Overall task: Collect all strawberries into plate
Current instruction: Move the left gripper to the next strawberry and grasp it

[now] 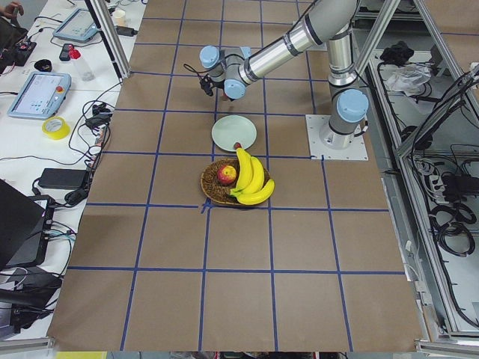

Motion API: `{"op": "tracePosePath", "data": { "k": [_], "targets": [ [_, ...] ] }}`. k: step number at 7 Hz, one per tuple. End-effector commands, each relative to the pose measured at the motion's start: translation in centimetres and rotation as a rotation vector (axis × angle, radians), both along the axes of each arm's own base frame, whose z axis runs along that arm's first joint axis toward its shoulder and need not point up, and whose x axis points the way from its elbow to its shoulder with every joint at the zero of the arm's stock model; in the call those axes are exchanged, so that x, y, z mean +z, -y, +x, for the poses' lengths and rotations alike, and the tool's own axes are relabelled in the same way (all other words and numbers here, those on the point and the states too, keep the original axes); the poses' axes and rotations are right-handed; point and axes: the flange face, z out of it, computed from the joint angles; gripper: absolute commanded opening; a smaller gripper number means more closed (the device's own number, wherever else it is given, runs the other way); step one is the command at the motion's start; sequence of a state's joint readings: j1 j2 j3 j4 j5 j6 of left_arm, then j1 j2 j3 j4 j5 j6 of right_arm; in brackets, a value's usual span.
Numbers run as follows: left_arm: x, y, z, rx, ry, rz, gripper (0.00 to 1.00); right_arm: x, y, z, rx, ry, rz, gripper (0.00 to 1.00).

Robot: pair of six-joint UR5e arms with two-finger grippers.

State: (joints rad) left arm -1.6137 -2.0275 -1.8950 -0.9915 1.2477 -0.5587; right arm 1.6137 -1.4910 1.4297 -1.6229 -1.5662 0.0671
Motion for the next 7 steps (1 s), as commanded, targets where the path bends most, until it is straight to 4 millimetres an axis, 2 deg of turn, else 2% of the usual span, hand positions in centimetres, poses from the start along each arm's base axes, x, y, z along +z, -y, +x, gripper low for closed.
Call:
{"op": "tracePosePath", "data": {
  "k": [1, 2, 4, 5, 6, 7],
  "targets": [
    [0.0, 0.3, 0.0, 0.0, -0.001, -0.011, 0.0, 0.0, 0.0, 0.0, 0.001, 0.0, 0.0, 1.0],
    [0.0, 0.3, 0.1, -0.013, -0.003, -0.016, 0.0, 0.0, 0.0, 0.0, 0.003, 0.0, 0.0, 1.0],
    [3.2, 1.4, 0.5, -0.09, 0.021, -0.07, 0.0, 0.1, -0.1, 0.0, 0.003, 0.0, -0.002, 1.0],
    [5.1, 1.8, 1.9, -0.151, 0.13, -0.027, 0.0, 0.1, -0.1, 0.0, 0.004, 0.0, 0.0, 1.0],
    [7.6, 2.3, 3.2, -0.239, 0.158, 0.004, 0.0, 0.1, -0.1, 0.0, 0.006, -0.001, 0.001, 1.0],
    [10.0, 2.6, 6.7, -0.251, 0.153, 0.039, 0.0, 0.1, -0.1, 0.0, 0.006, 0.001, 0.0, 1.0]
  ]
}}
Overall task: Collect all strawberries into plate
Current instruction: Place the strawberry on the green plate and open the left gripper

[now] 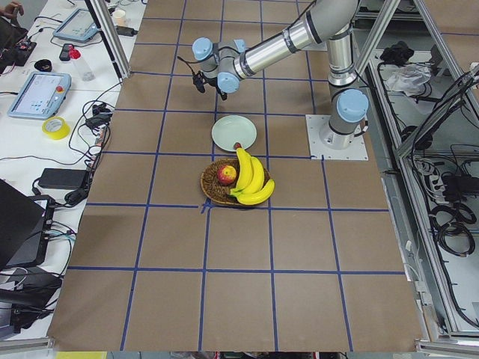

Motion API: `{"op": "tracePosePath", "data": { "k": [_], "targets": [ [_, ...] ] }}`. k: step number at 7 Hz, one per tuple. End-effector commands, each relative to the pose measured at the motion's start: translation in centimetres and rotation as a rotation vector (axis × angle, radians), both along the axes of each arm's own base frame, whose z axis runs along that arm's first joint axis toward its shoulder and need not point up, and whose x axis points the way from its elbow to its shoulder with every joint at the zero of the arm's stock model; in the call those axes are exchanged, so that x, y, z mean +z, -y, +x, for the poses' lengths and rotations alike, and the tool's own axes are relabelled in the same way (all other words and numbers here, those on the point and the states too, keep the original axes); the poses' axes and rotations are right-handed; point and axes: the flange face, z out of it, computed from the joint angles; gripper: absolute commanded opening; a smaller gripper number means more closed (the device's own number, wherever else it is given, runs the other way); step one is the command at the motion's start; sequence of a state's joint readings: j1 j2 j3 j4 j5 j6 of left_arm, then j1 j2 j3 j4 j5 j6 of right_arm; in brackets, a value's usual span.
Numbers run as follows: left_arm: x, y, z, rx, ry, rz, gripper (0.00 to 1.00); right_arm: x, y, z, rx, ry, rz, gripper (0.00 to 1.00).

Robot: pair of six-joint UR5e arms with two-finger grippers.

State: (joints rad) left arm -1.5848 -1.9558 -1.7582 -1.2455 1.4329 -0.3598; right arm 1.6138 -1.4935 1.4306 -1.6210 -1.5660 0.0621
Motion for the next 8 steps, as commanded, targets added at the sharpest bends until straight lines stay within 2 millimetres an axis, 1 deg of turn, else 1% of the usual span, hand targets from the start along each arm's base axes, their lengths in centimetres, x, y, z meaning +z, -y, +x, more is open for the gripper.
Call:
{"op": "tracePosePath", "data": {
  "k": [1, 2, 3, 4, 5, 6, 7, 8],
  "targets": [
    [4.6, -0.4, 8.5, -0.146, 0.073, 0.098, 0.0, 0.0, 0.0, 0.0, 0.001, 0.0, 0.001, 1.0],
    [4.6, -1.2, 12.4, -0.219, 0.056, 0.129, 0.0, 0.1, -0.1, 0.0, 0.002, 0.0, 0.0, 1.0],
    [3.3, -2.2, 13.3, -0.221, 0.044, 0.159, 0.0, 0.1, -0.1, 0.1, 0.004, 0.0, 0.0, 1.0],
    [1.2, -3.6, 13.8, -0.219, 0.04, 0.2, 0.0, 0.1, -0.1, 0.1, 0.004, 0.0, 0.0, 1.0],
    [-0.9, -4.1, 14.2, -0.233, 0.083, 0.218, 0.0, 0.2, -0.2, 0.1, 0.004, 0.0, -0.002, 1.0],
    [-1.5, -4.2, 14.2, -0.226, 0.094, 0.207, 0.08, 0.2, -0.2, 0.1, 0.004, 0.0, -0.002, 1.0],
    [-1.7, -4.3, 14.1, -0.225, 0.093, 0.21, 0.39, 0.1, -0.2, 0.1, 0.005, -0.001, 0.0, 1.0],
    [-1.7, -4.6, 14.1, -0.226, 0.088, 0.21, 0.81, 0.2, -0.3, 0.1, 0.005, -0.001, 0.0, 1.0]
  ]
}}
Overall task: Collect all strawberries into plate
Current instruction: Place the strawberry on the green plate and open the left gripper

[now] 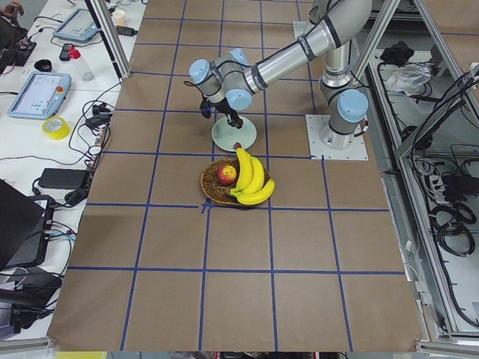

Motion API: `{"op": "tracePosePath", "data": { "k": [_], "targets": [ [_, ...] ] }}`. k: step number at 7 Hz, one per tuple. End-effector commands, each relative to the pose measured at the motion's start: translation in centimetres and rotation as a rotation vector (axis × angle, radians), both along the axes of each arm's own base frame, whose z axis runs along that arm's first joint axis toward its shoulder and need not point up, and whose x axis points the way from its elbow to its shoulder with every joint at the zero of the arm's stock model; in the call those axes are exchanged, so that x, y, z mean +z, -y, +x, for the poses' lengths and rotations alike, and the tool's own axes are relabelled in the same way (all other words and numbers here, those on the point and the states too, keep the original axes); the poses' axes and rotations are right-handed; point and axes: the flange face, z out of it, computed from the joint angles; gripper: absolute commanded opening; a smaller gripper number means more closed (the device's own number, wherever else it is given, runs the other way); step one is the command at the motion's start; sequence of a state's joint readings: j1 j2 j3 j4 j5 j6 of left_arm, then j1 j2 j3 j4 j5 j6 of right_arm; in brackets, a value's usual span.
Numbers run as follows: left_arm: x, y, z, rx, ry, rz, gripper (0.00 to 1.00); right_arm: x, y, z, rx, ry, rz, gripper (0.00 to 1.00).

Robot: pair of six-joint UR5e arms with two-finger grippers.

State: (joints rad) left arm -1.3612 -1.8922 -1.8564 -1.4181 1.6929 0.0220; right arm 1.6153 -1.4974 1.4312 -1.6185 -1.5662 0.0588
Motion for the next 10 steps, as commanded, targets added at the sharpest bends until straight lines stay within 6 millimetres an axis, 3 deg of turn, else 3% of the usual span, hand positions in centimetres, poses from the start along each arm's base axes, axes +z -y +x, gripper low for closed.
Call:
{"op": "tracePosePath", "data": {
  "k": [1, 3, 4, 5, 6, 7, 8, 10],
  "targets": [
    [0.2, -0.1, 0.0, 0.003, -0.002, -0.008, 0.97, 0.0, -0.1, 0.0, 0.001, 0.0, 0.0, 1.0],
    [1.9, 0.1, -1.1, -0.01, -0.001, -0.049, 1.0, -0.1, -0.2, 0.0, 0.001, 0.0, 0.003, 1.0],
    [4.1, 0.7, -3.4, 0.029, -0.063, -0.106, 1.0, -0.1, -0.2, 0.0, 0.001, 0.0, 0.003, 1.0],
    [6.0, 1.4, -7.8, 0.138, -0.153, -0.161, 1.0, -0.1, -0.2, 0.0, 0.001, 0.0, 0.003, 1.0],
    [6.5, 1.4, -12.1, 0.237, -0.106, -0.195, 1.0, -0.1, -0.2, 0.0, 0.001, 0.0, 0.003, 1.0],
    [5.7, 1.7, -16.2, 0.286, -0.081, -0.257, 1.0, -0.1, -0.2, 0.0, 0.001, 0.0, 0.003, 1.0],
    [4.9, 2.2, -18.8, 0.341, -0.095, -0.323, 1.0, -0.1, -0.2, 0.0, 0.001, 0.0, 0.003, 1.0],
    [1.2, 1.8, -23.2, 0.465, -0.086, -0.282, 1.0, -0.1, -0.2, 0.0, 0.001, 0.0, 0.003, 1.0]
  ]
}}
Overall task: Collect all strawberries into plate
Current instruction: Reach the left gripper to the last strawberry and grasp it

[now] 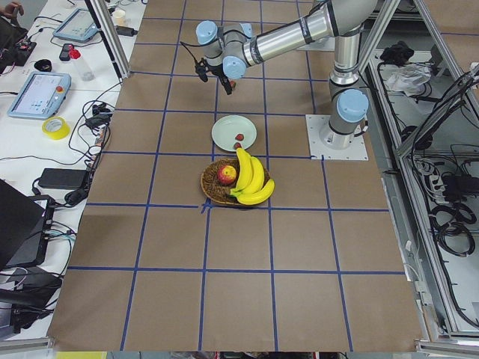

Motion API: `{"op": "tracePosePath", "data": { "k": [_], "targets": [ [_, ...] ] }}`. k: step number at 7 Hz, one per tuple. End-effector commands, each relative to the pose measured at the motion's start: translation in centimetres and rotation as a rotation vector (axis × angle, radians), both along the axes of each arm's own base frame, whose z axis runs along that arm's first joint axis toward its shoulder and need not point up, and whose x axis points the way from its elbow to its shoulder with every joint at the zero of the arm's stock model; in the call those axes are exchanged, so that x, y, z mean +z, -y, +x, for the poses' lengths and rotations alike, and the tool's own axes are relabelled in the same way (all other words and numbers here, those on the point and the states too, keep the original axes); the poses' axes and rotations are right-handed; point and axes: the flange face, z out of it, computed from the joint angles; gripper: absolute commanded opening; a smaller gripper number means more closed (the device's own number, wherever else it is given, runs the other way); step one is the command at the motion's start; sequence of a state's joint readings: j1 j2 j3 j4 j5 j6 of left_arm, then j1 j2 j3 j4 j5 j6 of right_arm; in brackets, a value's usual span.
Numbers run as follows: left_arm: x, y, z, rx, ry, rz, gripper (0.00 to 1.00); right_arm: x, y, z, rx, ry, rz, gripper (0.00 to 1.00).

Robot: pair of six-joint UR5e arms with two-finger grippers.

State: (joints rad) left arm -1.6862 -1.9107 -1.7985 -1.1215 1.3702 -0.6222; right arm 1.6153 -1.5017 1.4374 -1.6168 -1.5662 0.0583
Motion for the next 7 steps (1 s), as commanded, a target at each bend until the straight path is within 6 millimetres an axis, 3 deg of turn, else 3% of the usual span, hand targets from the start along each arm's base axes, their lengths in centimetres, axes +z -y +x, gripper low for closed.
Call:
{"op": "tracePosePath", "data": {
  "k": [1, 3, 4, 5, 6, 7],
  "targets": [
    [-3.6, -0.4, -3.6, 0.107, 0.003, 0.032, 1.0, 0.0, 0.0, 0.0, 0.0, 0.0, 0.0, 1.0],
    [-6.7, -0.9, -5.5, 0.137, 0.014, 0.066, 1.0, 0.0, 0.0, 0.0, 0.0, 0.0, 0.0, 1.0],
    [-7.6, -1.9, -6.2, 0.123, 0.021, 0.084, 1.0, 0.0, 0.0, 0.0, 0.0, 0.0, 0.0, 1.0],
    [-7.2, -1.8, -6.3, 0.123, 0.017, 0.073, 0.97, 0.0, 0.0, 0.0, 0.0, 0.0, 0.0, 1.0],
    [-7.4, -2.2, -6.3, 0.122, 0.02, 0.089, 0.84, 0.0, 0.0, 0.0, 0.0, 0.0, 0.0, 1.0],
    [-7.4, -2.5, -6.2, 0.117, 0.02, 0.093, 0.44, 0.0, 0.0, 0.0, 0.0, -0.002, 0.0, 1.0]
  ]
}}
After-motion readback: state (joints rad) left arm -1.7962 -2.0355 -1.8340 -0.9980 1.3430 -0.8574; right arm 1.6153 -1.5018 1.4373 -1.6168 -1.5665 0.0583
